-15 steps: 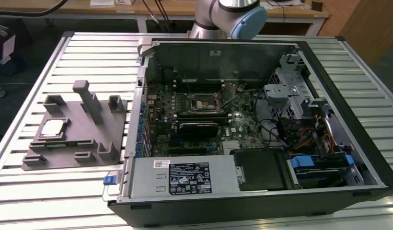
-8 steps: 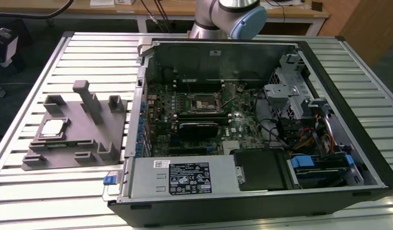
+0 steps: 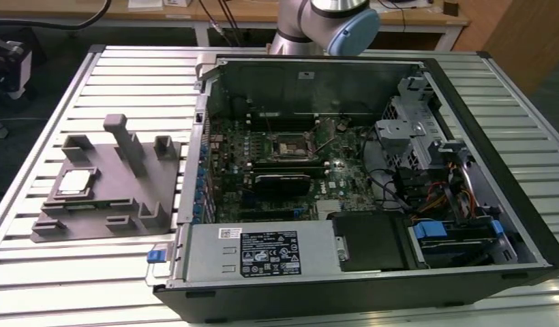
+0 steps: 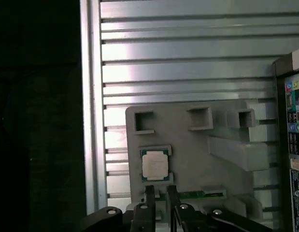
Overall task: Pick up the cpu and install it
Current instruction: 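Pick up the cpu and move it towards the insertion slot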
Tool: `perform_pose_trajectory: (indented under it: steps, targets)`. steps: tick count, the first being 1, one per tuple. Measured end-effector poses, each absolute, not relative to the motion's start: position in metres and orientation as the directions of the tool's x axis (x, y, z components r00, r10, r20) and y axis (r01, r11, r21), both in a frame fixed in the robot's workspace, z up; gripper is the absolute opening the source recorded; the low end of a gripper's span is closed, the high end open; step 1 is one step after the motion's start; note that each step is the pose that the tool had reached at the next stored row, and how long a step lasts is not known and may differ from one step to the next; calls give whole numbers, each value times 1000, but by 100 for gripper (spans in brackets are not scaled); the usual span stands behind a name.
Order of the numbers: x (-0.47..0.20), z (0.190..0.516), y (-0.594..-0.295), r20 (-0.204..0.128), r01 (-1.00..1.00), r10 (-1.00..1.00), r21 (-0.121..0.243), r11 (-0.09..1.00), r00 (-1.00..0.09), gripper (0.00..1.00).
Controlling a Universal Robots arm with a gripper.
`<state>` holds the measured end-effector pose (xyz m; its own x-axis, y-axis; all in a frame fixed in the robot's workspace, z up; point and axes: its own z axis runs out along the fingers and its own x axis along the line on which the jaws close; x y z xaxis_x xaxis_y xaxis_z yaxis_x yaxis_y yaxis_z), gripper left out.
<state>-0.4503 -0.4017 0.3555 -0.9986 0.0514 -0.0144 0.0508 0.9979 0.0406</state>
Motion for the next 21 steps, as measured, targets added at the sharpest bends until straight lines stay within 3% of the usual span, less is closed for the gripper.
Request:
perform_pose_trajectory:
  steps: [2, 3, 5, 6, 8, 9, 13, 21]
  targets:
    - [-450, 354, -402, -14, 20, 21, 41, 999, -1000, 29]
    - [-450, 353, -402, -13, 8, 9, 41, 999, -1000, 29]
    - [-450, 352, -402, -10, 3, 4, 40, 999, -1000, 41]
    - [-450, 351, -402, -10, 3, 3, 40, 999, -1000, 41]
    - [-450, 350, -402, -9, 3, 4, 41, 999, -1000, 53]
    - [-450, 349, -402, -9, 3, 4, 41, 999, -1000, 53]
    - [-450, 344, -403, -9, -1, -1, 40, 999, -1000, 71]
    - [-450, 329, -405, -9, -56, -56, 41, 998, -998, 71]
